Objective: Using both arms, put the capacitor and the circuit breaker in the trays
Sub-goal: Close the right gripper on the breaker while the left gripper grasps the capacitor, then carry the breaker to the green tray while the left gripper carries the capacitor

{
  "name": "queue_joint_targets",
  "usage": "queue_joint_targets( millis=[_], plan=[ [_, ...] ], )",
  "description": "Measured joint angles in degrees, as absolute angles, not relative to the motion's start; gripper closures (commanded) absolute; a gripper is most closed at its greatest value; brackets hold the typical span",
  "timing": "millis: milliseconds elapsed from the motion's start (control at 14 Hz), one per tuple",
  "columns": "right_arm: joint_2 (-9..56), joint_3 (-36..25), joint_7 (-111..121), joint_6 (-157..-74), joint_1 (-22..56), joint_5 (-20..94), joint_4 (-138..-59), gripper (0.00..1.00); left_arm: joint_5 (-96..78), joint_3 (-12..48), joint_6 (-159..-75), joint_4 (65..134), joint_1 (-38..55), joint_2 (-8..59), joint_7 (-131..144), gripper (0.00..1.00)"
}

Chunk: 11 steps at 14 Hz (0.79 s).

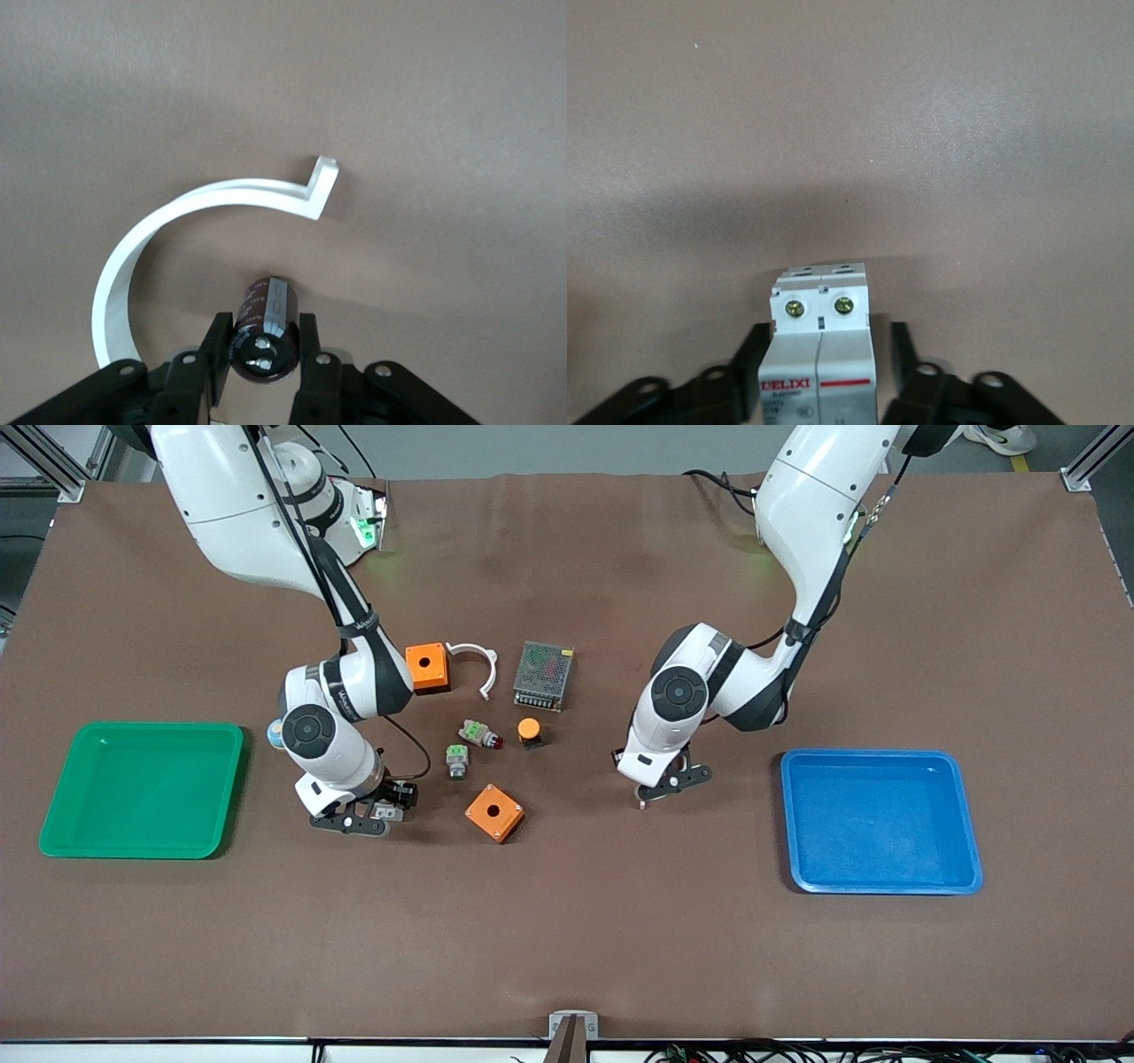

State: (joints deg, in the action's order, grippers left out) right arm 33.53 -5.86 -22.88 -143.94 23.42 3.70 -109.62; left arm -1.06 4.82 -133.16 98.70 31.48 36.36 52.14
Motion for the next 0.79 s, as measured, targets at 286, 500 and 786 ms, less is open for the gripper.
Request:
queue_joint_targets(
  millis=[286, 500, 786],
  plan=[
    [33.32, -6.60, -22.89, -140.77, 23.17, 3.70, -108.63, 1.00, -1.28, 4.58, -126.63, 97.18, 28.51, 30.67, 47.52, 0.83],
    [30.87, -7.57, -21.01, -133.06, 19.62, 3.71, -105.64, 1.00, -2.14, 4.41, -118.11, 96.07, 23.33, 25.67, 39.18, 0.85],
    [25.37, -8.07, -6.79, -127.06, 6.65, 3.71, -104.89, 1.00, -2.14, 4.09, -112.24, 96.12, 14.96, 23.73, 28.32, 0.85]
  ],
)
